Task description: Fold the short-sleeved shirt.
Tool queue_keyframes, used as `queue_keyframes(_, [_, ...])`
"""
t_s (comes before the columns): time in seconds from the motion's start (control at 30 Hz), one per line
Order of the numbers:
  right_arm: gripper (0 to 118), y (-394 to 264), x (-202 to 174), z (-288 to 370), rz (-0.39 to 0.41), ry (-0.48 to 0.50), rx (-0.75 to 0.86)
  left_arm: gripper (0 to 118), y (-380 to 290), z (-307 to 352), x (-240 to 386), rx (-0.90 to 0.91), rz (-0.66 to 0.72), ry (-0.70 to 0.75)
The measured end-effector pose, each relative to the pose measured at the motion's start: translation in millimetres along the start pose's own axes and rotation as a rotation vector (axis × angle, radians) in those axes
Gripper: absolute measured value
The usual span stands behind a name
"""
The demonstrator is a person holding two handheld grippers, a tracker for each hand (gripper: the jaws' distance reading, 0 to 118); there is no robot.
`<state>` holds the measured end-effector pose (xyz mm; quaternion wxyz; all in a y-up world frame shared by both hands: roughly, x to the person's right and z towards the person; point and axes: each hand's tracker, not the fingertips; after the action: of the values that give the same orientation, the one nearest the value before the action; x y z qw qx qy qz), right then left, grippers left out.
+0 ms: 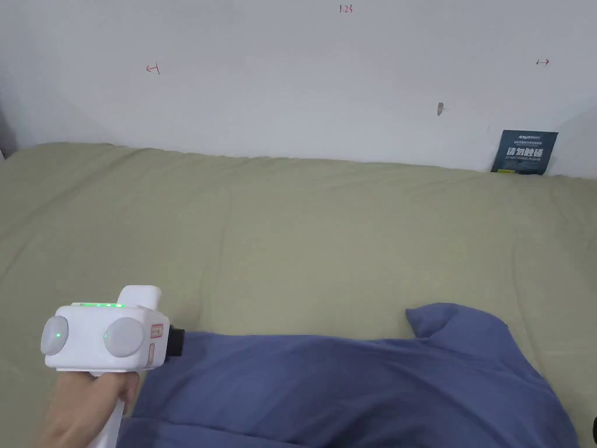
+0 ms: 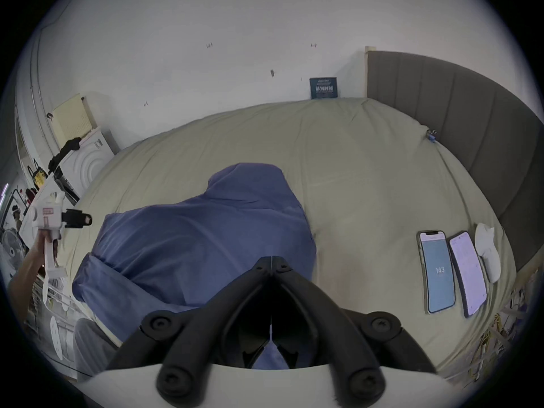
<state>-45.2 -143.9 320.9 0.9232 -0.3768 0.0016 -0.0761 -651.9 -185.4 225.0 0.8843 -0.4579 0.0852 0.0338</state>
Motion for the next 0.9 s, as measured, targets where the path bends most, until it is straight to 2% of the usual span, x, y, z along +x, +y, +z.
queue_keyframes(0.03, [0, 2, 0, -5, 0.016, -0.009, -0.010, 98, 7, -12, 3, -0.033, 0.000, 0.005])
queue_keyframes(0.07, [0, 4, 0, -11, 0.027, -0.017, -0.022, 117, 9, -25, 4, -0.080, -0.011, 0.012])
queue_keyframes(0.1, [0, 6, 4, -18, 0.036, -0.007, -0.029, 111, 11, -23, 4, -0.067, 0.001, 0.017])
queue_keyframes(0.27, [0, 12, 19, -52, 0.030, -0.013, -0.077, 110, 38, -46, 28, -0.101, -0.058, 0.034])
queue_keyframes(0.3, [0, 14, 20, -57, 0.034, -0.014, -0.089, 106, 30, -56, 19, -0.104, -0.056, 0.029])
queue_keyframes(0.33, [0, 16, 21, -63, 0.039, -0.013, -0.102, 92, 28, -58, 16, -0.111, -0.038, 0.006])
queue_keyframes(0.37, [0, 19, 18, -68, 0.051, -0.008, -0.113, 46, 28, -55, 17, -0.116, -0.013, -0.032])
queue_keyframes(0.4, [0, 22, 18, -72, 0.053, -0.009, -0.120, 10, 28, -53, 17, -0.112, -0.007, -0.067])
queue_keyframes(0.43, [0, 25, 18, -77, 0.056, -0.008, -0.126, 0, 26, -54, 15, -0.092, -0.005, -0.049])
queue_keyframes(0.5, [3, 29, 23, -89, 0.049, -0.004, -0.128, 0, 28, -54, 16, -0.119, -0.007, -0.074])
queue_keyframes(0.53, [23, 34, 25, -96, 0.040, 0.017, -0.142, 0, 28, -54, 16, -0.105, -0.014, -0.063])
queue_keyframes(0.57, [77, 41, 25, -102, 0.030, 0.011, -0.150, 0, 27, -54, 15, -0.108, -0.019, -0.070])
queue_keyframes(0.6, [114, 47, 25, -108, 0.019, 0.003, -0.158, 0, 27, -54, 14, -0.107, -0.015, -0.071])
queue_keyframes(0.67, [118, 56, 19, -129, 0.031, -0.012, -0.231, 0, 27, -54, 13, -0.108, 0.000, -0.079])
queue_keyframes(0.7, [118, 63, 19, -135, 0.059, -0.055, -0.153, 0, 27, -56, 12, -0.115, -0.001, -0.083])
queue_keyframes(0.77, [118, 71, 20, -164, 0.057, -0.079, -0.284, 0, 28, -56, 13, -0.115, -0.011, -0.080])
queue_keyframes(0.8, [118, 73, 22, -176, 0.039, -0.088, -0.291, 0, 28, -57, 13, -0.116, -0.017, -0.078])
queue_keyframes(0.9, [118, 77, 23, -193, 0.005, -0.041, -0.367, 0, 27, -55, 20, -0.114, -0.040, -0.065])
